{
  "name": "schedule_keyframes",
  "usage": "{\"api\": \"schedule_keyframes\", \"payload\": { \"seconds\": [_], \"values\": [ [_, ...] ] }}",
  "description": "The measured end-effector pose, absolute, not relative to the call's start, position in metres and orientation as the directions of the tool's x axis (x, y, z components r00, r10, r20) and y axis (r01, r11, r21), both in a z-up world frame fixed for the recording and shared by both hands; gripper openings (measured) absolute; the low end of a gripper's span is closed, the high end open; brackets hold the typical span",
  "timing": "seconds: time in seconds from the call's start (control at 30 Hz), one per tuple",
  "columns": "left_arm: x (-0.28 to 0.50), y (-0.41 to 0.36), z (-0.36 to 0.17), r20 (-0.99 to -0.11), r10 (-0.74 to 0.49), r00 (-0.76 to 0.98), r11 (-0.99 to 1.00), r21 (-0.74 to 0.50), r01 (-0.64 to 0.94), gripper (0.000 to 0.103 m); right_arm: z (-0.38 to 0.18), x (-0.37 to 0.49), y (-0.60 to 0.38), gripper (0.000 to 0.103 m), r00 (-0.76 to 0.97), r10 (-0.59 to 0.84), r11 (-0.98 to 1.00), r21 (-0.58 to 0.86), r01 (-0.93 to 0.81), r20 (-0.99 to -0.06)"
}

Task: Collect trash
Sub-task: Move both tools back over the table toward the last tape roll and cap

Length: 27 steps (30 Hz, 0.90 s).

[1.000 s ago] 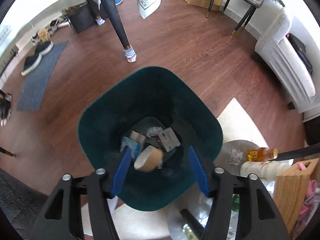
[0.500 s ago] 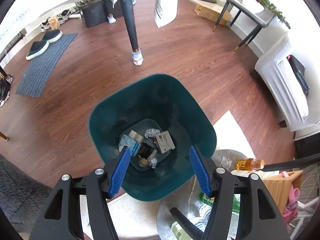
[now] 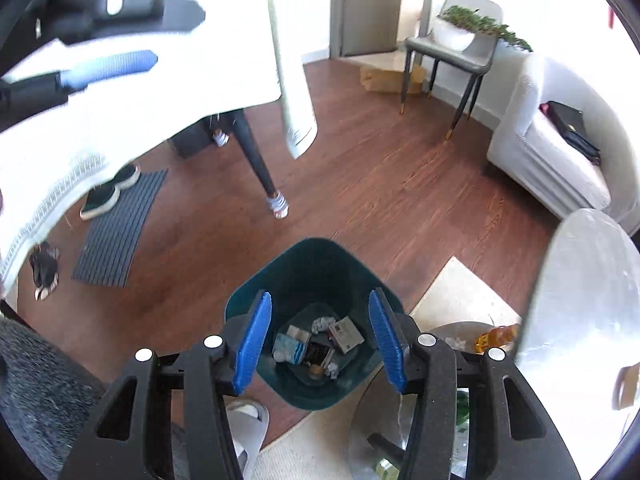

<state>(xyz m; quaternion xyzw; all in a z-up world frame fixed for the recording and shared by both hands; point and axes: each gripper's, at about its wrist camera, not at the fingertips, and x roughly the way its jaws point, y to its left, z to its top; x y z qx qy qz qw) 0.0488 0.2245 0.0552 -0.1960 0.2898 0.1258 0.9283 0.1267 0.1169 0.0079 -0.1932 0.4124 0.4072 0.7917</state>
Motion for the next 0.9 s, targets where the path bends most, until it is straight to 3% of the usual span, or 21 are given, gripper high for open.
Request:
{"api": "schedule_keyframes", "payload": {
  "seconds": [0.6, 0.9],
  "values": [
    [0.091, 0.131, 0.056, -0.594, 0.034, 0.804, 0.96, -0.206, -0.193, 0.073, 0.062, 0.177, -0.025, 0.05, 0.52, 0.459, 0.79, 0.062, -0.61, -0.72],
    [0.111, 0.078, 0.051, -0.604, -0.032, 0.796, 0.981, -0.171, -0.091, 0.075, 0.071, 0.184, -0.088, 0.059, 0.584, 0.414, 0.841, 0.048, -0.538, -0.698]
  ]
}}
